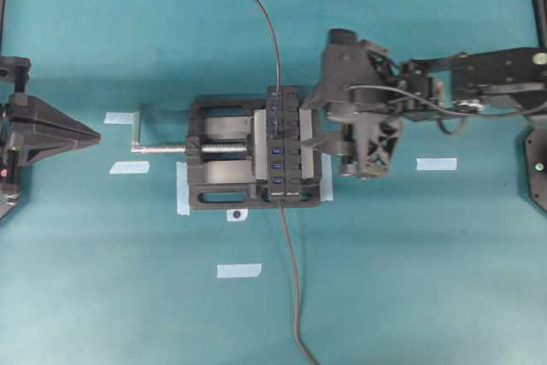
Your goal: Insert the USB into the center port of the fixed hub
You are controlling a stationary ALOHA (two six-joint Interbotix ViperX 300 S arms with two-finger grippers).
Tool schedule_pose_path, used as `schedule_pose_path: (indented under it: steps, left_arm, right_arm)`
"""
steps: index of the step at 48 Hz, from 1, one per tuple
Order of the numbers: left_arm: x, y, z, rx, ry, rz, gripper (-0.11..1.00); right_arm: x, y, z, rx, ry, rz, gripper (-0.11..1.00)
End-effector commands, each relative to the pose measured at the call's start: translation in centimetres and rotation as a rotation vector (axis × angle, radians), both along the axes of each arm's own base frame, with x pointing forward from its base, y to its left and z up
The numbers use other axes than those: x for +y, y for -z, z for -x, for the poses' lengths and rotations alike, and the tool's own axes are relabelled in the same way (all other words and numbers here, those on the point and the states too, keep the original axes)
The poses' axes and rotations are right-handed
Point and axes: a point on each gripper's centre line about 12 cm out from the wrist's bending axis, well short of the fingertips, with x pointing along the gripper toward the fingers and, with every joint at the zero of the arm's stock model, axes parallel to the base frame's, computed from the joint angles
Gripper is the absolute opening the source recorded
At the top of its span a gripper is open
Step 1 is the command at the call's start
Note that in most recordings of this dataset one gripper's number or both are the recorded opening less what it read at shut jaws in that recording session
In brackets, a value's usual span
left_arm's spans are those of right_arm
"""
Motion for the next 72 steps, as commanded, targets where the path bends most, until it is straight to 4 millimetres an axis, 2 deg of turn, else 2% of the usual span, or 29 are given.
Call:
schedule_pose_path:
  steps: [1, 15, 36, 72]
  left_arm:
    - [0.0, -0.7, -0.2, -0.018, -0.002, 0.0, 0.0]
    - [0.0, -0.5, -0.2, -0.015, -0.002, 0.0, 0.0]
    - [0.0, -0.6, -0.1, -0.018, -0.002, 0.001, 0.0]
    - [0.0, -0.5, -0.1, -0.017, -0.002, 0.003, 0.0]
  right_arm:
    - [0.3, -1.4, 0.5, -0.045, 0.0, -0.003, 0.71]
    - [0.5, -1.7, 2.3, -0.068, -0.003, -0.001, 0.71]
    - [0.8, -2.1, 3.8, -0.143, -0.008, 0.005, 0.71]
    - [0.9, -2.1, 4.0, -0.166, -0.012, 0.006, 0.7]
